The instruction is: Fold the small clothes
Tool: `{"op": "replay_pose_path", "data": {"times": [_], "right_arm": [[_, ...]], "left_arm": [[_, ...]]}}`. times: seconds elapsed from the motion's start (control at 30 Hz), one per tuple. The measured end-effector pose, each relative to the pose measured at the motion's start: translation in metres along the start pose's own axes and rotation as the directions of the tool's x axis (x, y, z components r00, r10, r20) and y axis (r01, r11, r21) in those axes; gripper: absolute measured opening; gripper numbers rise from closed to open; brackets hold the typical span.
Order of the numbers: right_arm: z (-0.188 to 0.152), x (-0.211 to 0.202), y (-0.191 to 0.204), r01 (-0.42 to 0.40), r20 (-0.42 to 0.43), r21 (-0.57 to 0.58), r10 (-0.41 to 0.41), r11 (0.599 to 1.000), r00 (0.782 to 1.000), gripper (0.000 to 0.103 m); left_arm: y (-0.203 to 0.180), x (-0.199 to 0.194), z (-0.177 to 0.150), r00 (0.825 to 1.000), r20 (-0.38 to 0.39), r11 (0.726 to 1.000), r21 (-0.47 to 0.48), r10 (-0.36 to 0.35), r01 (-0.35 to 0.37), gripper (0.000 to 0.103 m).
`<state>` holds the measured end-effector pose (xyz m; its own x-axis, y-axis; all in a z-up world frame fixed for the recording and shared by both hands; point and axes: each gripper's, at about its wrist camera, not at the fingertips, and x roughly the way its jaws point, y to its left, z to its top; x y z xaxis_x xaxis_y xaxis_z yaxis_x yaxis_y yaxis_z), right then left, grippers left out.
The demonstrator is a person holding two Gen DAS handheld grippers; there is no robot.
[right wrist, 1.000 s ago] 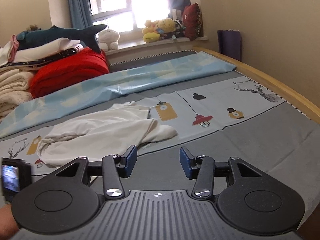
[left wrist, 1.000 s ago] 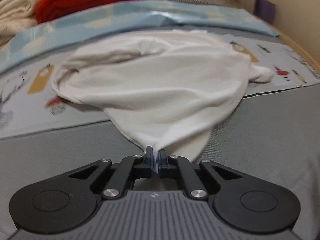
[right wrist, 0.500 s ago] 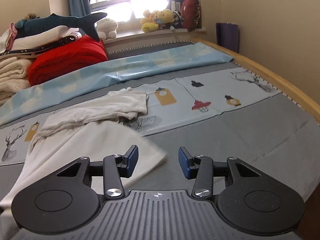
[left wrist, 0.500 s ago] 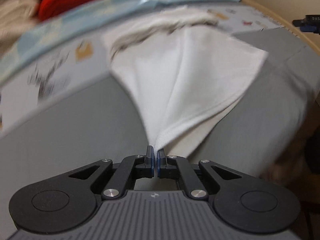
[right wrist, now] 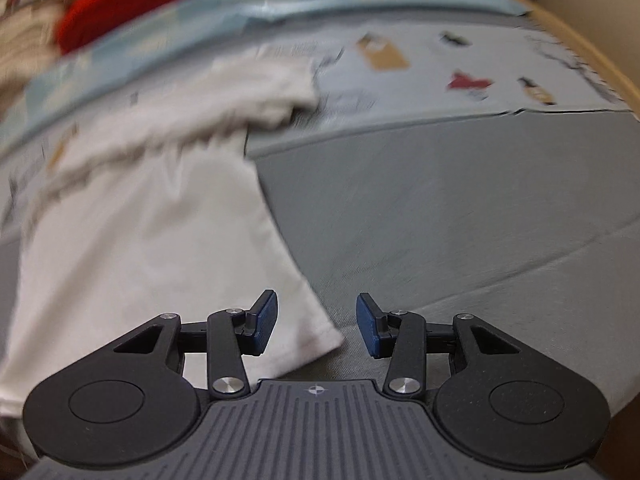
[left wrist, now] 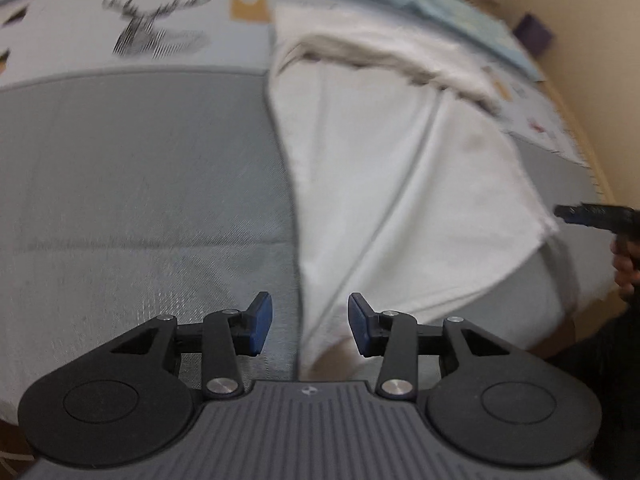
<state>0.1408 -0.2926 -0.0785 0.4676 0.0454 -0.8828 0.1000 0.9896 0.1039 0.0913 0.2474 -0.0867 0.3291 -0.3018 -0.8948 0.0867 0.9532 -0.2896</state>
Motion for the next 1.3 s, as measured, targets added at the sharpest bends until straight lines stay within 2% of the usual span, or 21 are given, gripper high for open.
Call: {"op": "replay_pose_path", "data": {"times": [0.1,0.17,0.27,0.3,0.33,0.37,0.43,0.53,0.63,0.73,0.83,0.9,0.97,1.03,1.17,1.23,1.3], "right_arm": [[-0.002,0.024,0.009,0.042,-0.078,-0.051,-0.046,0.998,0.996,0.046],[-0.006,0.037,0.012,0.046,-0.136,-0.070,-0.055,0.996,0.989,0.045],[-0.013,0.042,0.021,0.036,-0.153,-0.144,-0.058,0.989,0.987,0.027],[-0.014,0.040,0.024,0.028,-0.149,-0.167,-0.053,0.986,0.987,0.010],[-0.014,0.037,0.025,0.017,-0.146,-0.175,-0.043,0.984,0.988,0.007],[-0.014,0.032,0.024,0.015,-0.139,-0.171,-0.039,0.985,0.990,0.007],[-0.012,0.021,0.014,0.011,-0.129,-0.148,-0.030,0.989,0.991,0.006],[-0.018,0.000,-0.015,0.010,-0.124,-0.134,-0.027,0.991,0.992,0.006],[-0.035,-0.017,-0.050,0.001,-0.142,-0.103,-0.015,0.995,0.990,0.005],[-0.055,-0.030,-0.066,-0.030,-0.165,-0.127,0.009,0.991,0.986,0.005],[-0.069,-0.033,-0.060,-0.073,-0.213,-0.205,0.028,0.976,0.977,0.006],[-0.076,-0.032,-0.048,-0.105,-0.245,-0.254,0.041,0.961,0.969,0.006],[-0.079,-0.031,-0.036,-0.117,-0.262,-0.311,0.033,0.943,0.965,0.007],[-0.077,-0.031,-0.027,-0.082,-0.238,-0.343,-0.003,0.936,0.971,0.008],[-0.063,-0.034,-0.032,-0.073,-0.187,-0.275,0.021,0.959,0.982,0.017],[-0.060,-0.033,-0.032,-0.078,-0.177,-0.254,0.033,0.964,0.984,0.018],[-0.063,-0.030,-0.031,-0.093,-0.189,-0.258,0.044,0.962,0.981,0.018]], "left_arm": [[-0.006,0.022,0.006,0.997,-0.061,0.999,-0.017,0.045,-0.046,0.045],[-0.012,0.029,0.007,0.995,-0.075,0.998,0.017,0.062,-0.061,0.044],[-0.026,0.035,0.004,0.994,-0.068,0.992,0.101,0.087,-0.080,0.040],[-0.030,0.038,0.003,0.993,-0.066,0.988,0.128,0.093,-0.084,0.036],[-0.036,0.041,0.003,0.993,-0.063,0.983,0.155,0.104,-0.093,0.027],[-0.041,0.044,0.002,0.991,-0.055,0.977,0.182,0.119,-0.107,0.018],[-0.046,0.049,-0.001,0.989,-0.039,0.968,0.215,0.143,-0.131,0.011],[-0.051,0.050,0.001,0.992,-0.009,0.967,0.225,0.128,-0.122,0.009],[-0.064,0.042,-0.002,0.994,0.030,0.955,0.277,0.102,-0.107,0.008],[-0.068,0.043,-0.009,0.992,0.005,0.944,0.307,0.127,-0.123,0.008],[-0.062,0.042,-0.018,0.979,-0.033,0.928,0.328,0.199,-0.178,0.008],[-0.056,0.041,-0.021,0.973,-0.066,0.929,0.319,0.220,-0.188,0.008],[-0.052,0.039,-0.021,0.976,-0.089,0.942,0.293,0.198,-0.164,0.010],[-0.053,0.030,-0.016,0.985,-0.051,0.952,0.268,0.167,-0.147,0.012],[-0.060,0.025,-0.012,0.989,-0.029,0.961,0.240,0.146,-0.135,0.019],[-0.061,0.031,-0.011,0.986,-0.056,0.960,0.244,0.158,-0.140,0.020],[-0.066,0.041,-0.014,0.974,-0.110,0.950,0.266,0.199,-0.164,0.020]]}}
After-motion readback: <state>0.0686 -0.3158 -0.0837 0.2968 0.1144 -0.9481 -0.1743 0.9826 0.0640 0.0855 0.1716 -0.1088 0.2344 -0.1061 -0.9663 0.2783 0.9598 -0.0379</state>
